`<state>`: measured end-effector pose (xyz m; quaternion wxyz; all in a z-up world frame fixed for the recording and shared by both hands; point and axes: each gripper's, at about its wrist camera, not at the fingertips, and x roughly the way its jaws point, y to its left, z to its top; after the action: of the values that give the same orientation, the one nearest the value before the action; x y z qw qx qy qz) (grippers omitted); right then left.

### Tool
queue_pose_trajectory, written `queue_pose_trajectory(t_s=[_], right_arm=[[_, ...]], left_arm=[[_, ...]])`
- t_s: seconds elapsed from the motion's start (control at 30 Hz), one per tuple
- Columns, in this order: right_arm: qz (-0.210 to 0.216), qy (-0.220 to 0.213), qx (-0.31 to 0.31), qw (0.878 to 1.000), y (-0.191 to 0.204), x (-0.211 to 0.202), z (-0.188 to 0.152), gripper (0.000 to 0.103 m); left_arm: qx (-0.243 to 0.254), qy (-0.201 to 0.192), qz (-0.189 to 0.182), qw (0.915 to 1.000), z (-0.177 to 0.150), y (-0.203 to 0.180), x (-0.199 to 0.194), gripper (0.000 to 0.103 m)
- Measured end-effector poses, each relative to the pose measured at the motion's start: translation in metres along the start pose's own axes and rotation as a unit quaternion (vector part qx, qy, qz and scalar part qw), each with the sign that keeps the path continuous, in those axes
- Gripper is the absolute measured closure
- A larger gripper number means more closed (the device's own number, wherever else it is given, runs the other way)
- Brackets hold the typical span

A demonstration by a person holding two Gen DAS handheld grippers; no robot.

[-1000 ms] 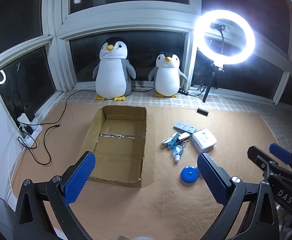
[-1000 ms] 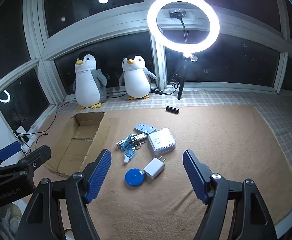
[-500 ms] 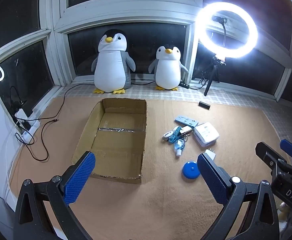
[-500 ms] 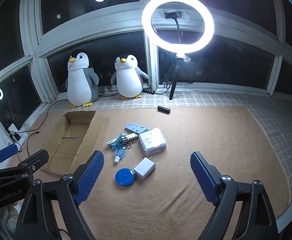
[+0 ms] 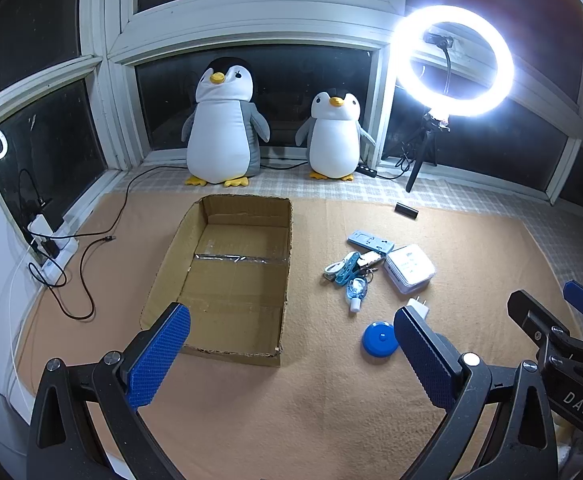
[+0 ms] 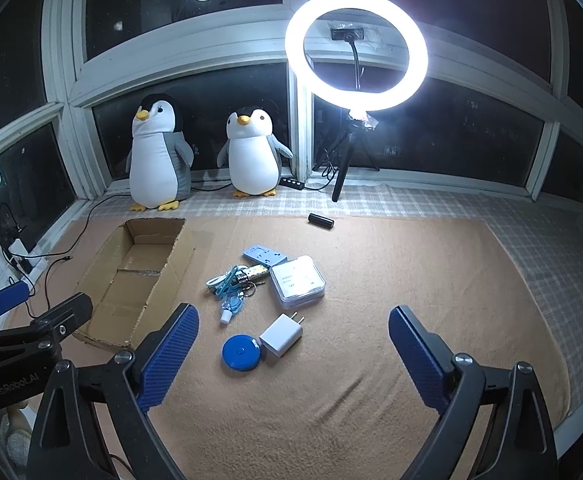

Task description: Organize rigid objects

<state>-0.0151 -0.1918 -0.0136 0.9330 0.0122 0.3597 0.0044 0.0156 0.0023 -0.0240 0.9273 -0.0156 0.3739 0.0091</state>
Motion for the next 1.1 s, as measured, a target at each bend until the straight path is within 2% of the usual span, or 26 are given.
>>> queue_pose_trajectory(t_s=[1.1], right_arm=[[-0.006, 0.005, 0.017, 1.0, -0.015, 0.002, -0.002, 0.009]], left_arm=[[-0.002, 0.001, 0.001, 1.0, -0.002, -0.001, -0.001, 0.0]])
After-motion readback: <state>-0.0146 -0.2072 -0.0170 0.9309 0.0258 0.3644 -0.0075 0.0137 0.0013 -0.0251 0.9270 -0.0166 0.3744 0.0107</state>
